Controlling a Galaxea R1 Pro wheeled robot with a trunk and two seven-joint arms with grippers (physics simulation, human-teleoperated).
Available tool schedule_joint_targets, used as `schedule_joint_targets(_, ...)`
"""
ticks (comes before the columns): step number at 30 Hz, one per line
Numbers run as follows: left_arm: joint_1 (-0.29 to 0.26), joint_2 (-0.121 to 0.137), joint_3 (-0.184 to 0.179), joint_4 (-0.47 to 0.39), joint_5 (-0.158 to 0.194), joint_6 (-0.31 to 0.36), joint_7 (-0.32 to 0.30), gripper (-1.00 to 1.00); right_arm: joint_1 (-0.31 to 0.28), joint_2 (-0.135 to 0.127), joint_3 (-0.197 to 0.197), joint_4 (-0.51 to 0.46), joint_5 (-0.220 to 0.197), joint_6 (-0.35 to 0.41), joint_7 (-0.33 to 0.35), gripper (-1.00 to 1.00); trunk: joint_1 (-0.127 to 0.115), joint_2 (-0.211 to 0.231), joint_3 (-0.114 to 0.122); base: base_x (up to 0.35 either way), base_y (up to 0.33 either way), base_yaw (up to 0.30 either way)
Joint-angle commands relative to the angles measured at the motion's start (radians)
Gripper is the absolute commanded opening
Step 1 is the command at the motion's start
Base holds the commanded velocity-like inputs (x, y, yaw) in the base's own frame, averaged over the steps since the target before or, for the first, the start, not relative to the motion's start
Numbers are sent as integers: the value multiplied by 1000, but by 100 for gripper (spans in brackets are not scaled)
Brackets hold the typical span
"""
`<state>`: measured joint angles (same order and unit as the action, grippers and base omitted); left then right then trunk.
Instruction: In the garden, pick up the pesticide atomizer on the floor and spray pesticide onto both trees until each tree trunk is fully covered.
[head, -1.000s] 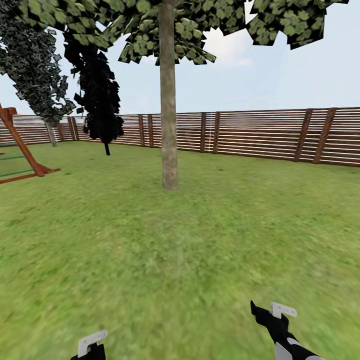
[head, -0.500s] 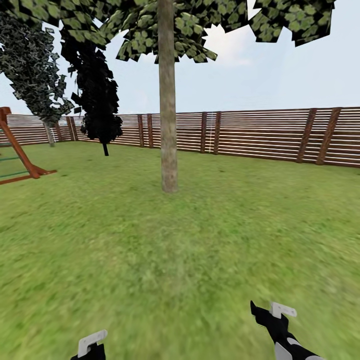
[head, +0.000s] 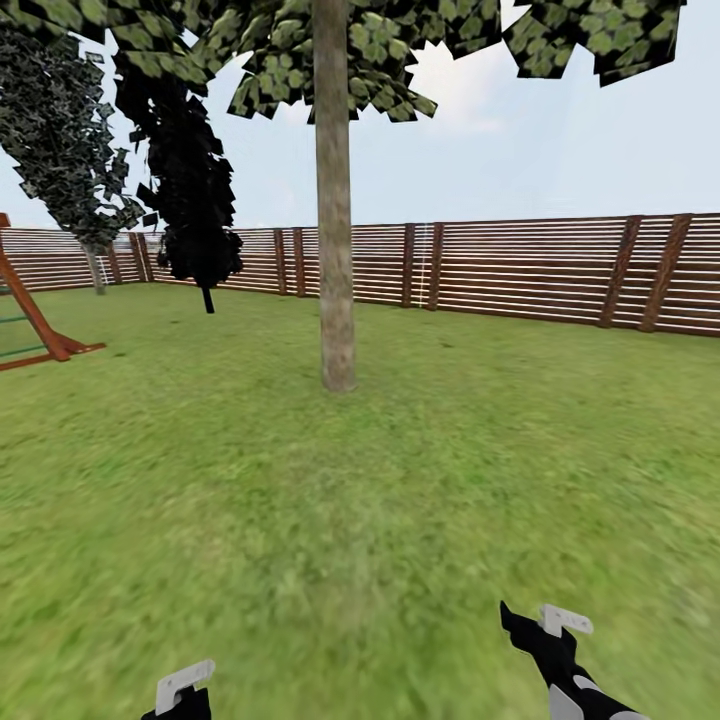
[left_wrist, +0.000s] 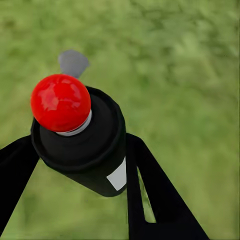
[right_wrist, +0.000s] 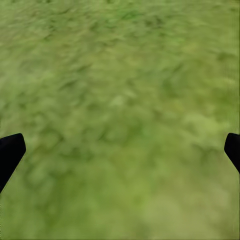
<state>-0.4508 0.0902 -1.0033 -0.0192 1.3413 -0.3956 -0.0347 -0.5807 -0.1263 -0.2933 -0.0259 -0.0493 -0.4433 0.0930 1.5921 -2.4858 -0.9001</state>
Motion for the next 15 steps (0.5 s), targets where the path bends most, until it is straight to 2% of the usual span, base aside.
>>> schedule_joint_targets(1, 0, 0, -6, -1, 10, -2, -4, -100, -1, 1, -7, 1, -8, -4, 9, 100, 0, 0, -1, 330, 0, 0)
schedule_joint_targets(9, 0, 0, -6, -1, 11, -2, -4, -100, -1, 4, -13, -2, -16, -13, 8, 100, 0, 0, -1, 330, 0, 0)
schedule_joint_targets(15, 0, 0, -6, -1, 10, -2, -4, -100, -1, 3, -8, -3, -3, -14, 13, 100, 0, 0, -1, 330, 0, 0)
